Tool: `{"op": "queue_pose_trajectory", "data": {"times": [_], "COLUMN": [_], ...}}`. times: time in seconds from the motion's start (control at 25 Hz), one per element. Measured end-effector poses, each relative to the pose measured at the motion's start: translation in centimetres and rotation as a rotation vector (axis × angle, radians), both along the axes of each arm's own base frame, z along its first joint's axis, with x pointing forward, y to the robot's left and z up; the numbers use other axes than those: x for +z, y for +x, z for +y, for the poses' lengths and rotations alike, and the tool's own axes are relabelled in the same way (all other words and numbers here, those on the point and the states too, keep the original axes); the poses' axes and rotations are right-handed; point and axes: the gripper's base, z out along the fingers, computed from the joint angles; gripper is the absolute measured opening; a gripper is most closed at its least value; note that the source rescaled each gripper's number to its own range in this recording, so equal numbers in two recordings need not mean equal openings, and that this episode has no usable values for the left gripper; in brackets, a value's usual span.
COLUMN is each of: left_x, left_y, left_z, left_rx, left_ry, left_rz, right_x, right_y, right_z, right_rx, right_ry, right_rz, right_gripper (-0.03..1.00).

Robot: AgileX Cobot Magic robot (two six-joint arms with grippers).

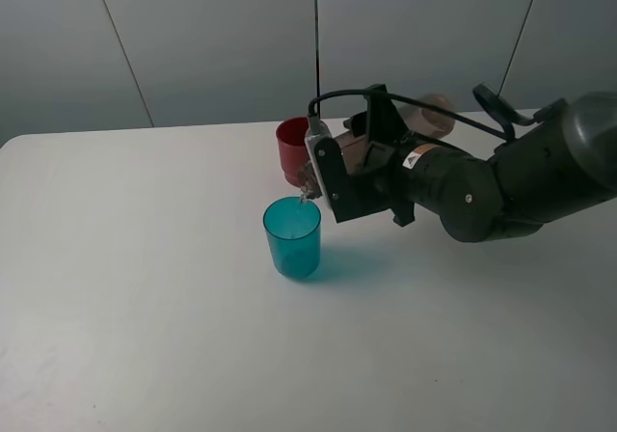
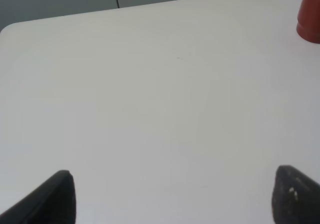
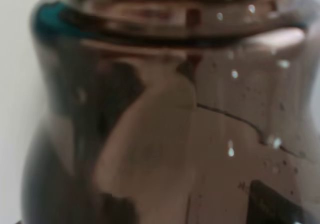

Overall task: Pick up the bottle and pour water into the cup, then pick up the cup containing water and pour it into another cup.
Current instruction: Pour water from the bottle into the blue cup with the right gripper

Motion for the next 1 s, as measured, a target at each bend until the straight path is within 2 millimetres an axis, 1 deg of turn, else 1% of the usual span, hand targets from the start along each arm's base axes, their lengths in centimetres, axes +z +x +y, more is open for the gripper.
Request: {"op": "queue_pose_trajectory", "data": {"times": [0.4,0.64,1.0], "left_x": [0.0,0.0,0.0], "left_y": [0.0,0.0,0.0], "left_z": [0.0,0.0,0.0], "left_rx": [0.0,0.0,0.0], "left_ry": [0.0,0.0,0.0], "left_rz": [0.0,0.0,0.0], "right_x": [0.27,0.56,0.65], "right_y": [0.14,0.21,0.21], "right_z": [-0.02,0.14,0.22], "right_rx": [0.02,0.063,0.093], "right_ry": [-0.046,-0.097,-0.14], "right_rz": [-0.053,-0.11,-0.139], "right_gripper": [0.04,0.04,0.04]}}
